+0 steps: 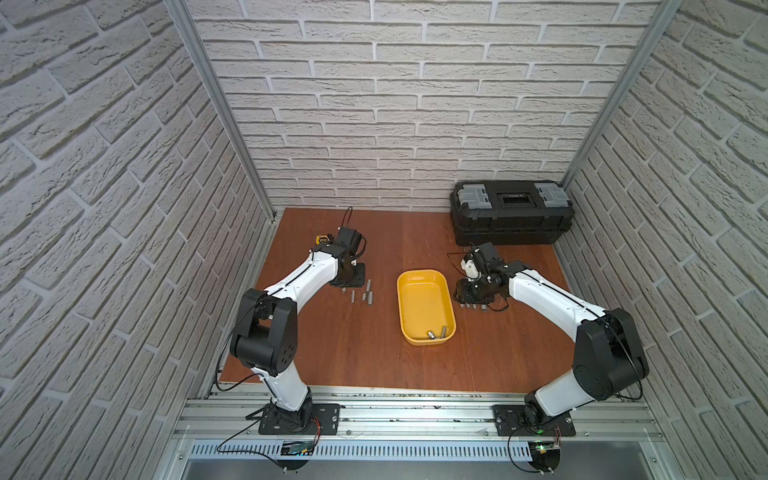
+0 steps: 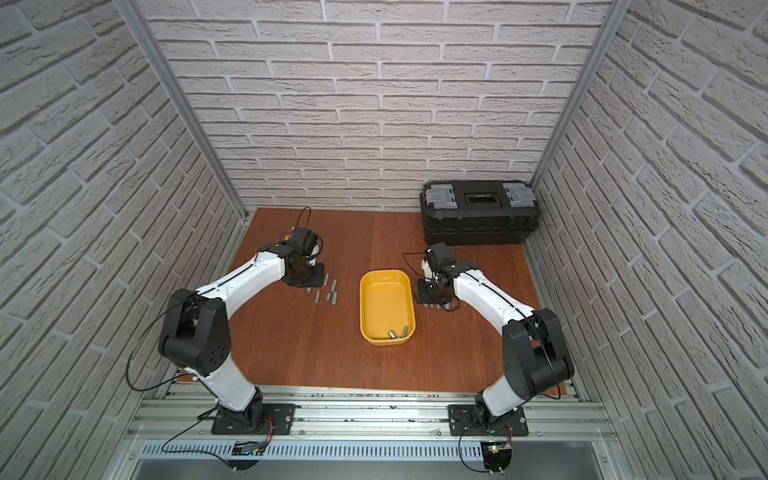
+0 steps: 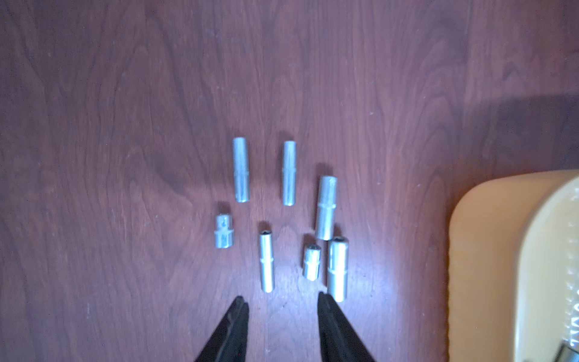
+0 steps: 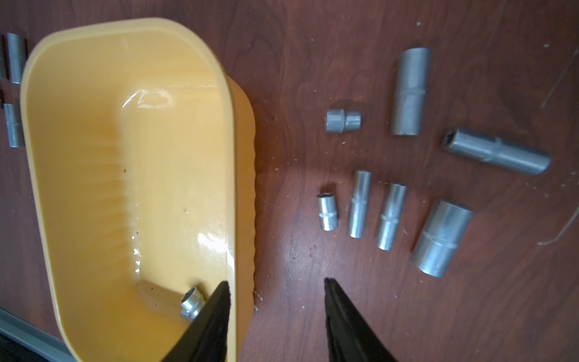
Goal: Take out the socket from the storage box
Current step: Place the socket head at the center of the board, then adjust the storage box at the center of the board.
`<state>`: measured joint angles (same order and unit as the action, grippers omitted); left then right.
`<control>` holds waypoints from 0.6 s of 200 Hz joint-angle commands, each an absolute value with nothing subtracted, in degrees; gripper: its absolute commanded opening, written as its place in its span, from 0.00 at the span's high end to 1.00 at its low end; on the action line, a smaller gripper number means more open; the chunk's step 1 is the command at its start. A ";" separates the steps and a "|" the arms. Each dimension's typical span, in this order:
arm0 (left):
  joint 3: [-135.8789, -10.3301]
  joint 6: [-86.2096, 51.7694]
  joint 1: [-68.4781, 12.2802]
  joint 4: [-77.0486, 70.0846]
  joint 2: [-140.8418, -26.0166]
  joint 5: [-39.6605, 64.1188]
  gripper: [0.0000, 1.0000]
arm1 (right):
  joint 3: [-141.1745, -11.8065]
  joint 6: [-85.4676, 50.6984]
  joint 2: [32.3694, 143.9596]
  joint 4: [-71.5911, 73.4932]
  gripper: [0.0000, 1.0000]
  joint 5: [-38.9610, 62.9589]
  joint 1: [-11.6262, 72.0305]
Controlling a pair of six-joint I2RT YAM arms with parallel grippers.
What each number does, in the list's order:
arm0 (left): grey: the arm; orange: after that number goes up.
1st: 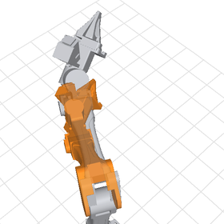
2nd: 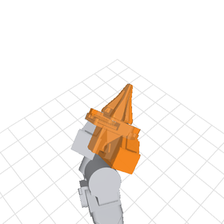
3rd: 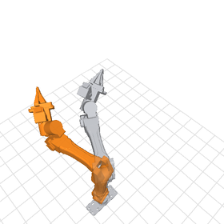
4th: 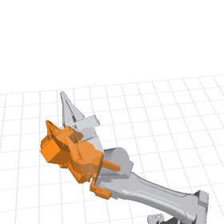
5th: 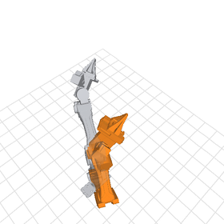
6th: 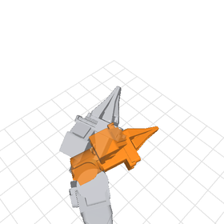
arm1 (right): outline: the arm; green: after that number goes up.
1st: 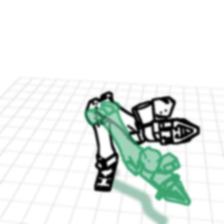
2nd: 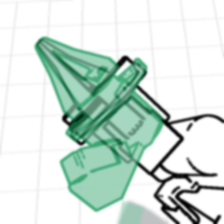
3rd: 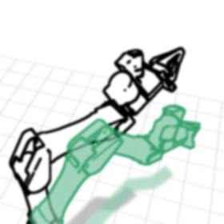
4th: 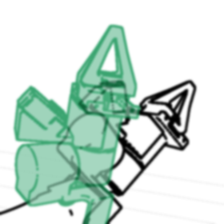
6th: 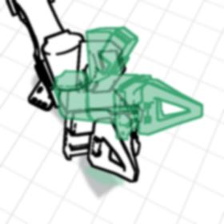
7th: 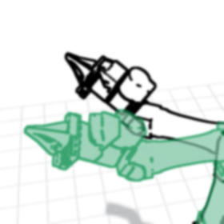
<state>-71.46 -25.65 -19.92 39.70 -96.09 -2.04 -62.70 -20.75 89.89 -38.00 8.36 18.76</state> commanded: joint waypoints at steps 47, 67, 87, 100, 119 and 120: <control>-64.34 -30.52 -21.60 34.98 -90.72 -2.78 0.59 | -65.70 -21.81 94.82 -36.47 0.52 6.06 22.02; -62.99 -31.22 -21.86 34.18 -90.13 -2.74 0.59 | -65.83 -22.13 95.91 -36.51 0.55 5.58 22.58; -62.10 -31.59 -21.98 33.79 -89.67 -2.81 0.59 | -66.25 -22.15 97.40 -37.08 0.60 4.73 23.50; -61.55 -31.64 -22.07 33.45 -89.43 -2.81 0.59 | -66.27 -21.90 98.33 -37.30 0.62 4.06 24.33; -60.75 -31.80 -22.06 32.96 -89.21 -2.79 0.59 | -66.14 -22.19 99.29 -37.93 0.67 2.95 25.59; -60.70 -31.81 -22.06 32.92 -89.21 -2.80 0.59 | -66.12 -22.21 99.30 -37.95 0.67 2.88 25.63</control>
